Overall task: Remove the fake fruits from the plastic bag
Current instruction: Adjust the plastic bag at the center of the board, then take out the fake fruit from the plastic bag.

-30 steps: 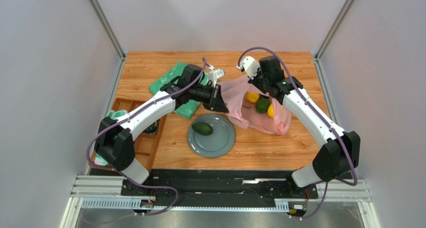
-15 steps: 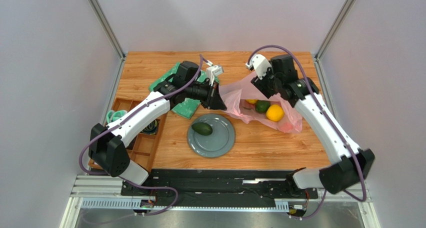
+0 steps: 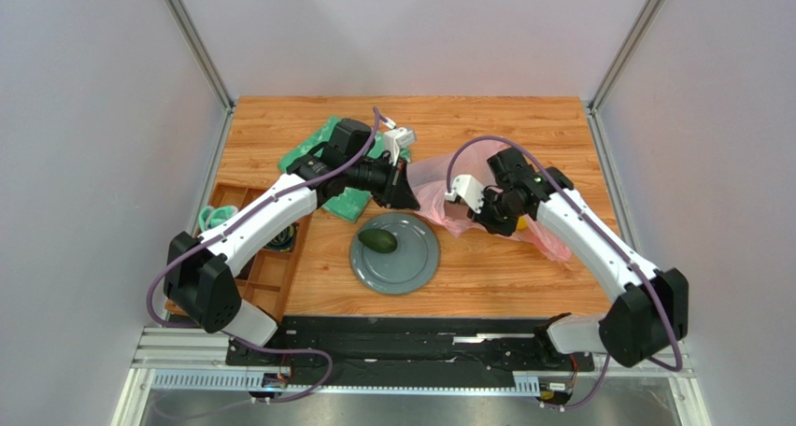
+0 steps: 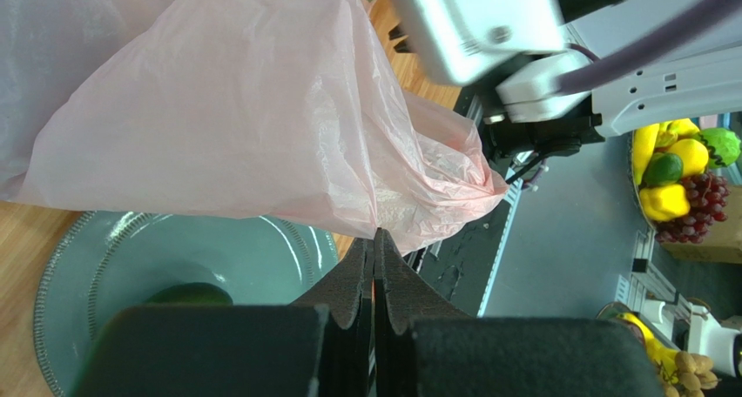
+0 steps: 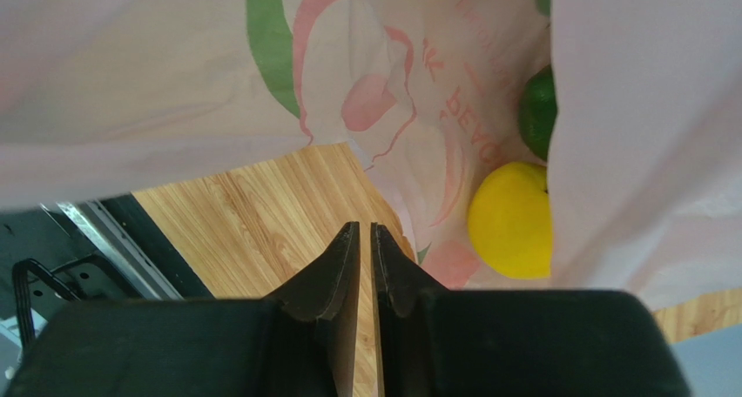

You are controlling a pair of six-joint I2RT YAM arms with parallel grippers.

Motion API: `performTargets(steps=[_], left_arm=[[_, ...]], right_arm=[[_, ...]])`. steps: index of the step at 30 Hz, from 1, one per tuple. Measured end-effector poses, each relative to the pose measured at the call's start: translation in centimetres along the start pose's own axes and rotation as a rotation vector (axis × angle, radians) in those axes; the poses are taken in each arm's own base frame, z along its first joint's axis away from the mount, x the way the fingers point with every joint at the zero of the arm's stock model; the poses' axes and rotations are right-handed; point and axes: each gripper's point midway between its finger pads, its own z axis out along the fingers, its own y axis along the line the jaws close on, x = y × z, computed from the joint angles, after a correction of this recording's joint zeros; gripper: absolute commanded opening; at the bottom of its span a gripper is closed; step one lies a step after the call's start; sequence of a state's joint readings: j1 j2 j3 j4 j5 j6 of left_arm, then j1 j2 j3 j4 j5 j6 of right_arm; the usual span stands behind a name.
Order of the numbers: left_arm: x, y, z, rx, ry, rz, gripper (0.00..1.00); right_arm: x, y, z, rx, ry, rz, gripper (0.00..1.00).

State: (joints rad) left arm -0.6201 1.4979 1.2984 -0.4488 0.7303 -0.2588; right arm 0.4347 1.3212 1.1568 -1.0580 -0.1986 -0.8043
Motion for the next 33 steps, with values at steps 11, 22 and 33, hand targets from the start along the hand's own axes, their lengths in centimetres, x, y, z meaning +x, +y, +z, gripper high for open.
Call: performTargets(steps=[11, 22, 33], left_arm=[[0.4, 0.2, 0.1, -0.005, 0.007, -0.004, 0.00], [1.1, 0.5, 0.3, -0.005, 0.022, -0.017, 0.00], [1.2, 0.4, 0.3, 0.002, 0.024, -0.018, 0.00]], right_arm=[[3.4, -4.8, 3.1, 0.132, 0.184, 0.008, 0.12], [7.8, -10.6, 4.9, 0.227, 0.316, 0.162, 1.00], [7.6, -15.1, 6.6, 0.295, 0.318, 0.226, 1.00]])
